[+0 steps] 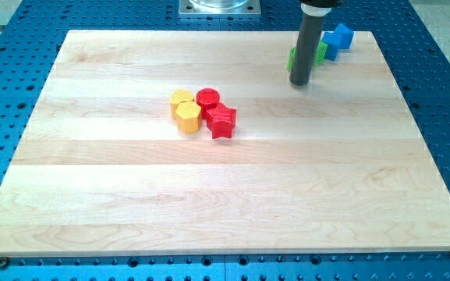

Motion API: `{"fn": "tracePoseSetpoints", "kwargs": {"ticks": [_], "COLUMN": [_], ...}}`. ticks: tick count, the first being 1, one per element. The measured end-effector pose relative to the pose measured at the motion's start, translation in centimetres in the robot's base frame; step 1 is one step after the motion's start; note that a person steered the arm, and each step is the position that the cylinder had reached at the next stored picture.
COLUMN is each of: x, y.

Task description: Push your arm right beside the triangle

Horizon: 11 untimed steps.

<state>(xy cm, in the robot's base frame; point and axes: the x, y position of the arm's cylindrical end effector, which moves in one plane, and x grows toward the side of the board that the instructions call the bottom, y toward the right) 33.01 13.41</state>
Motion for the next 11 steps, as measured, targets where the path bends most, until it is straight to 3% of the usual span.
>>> {"fn": "tracePoseSetpoints", "kwargs": {"ticks": [5,6,8,10,11], "x": [2.0,2.6,-0.9,-10.1,-13.1], "y": [0.6,3.7,15.1,15.7,13.1]}}
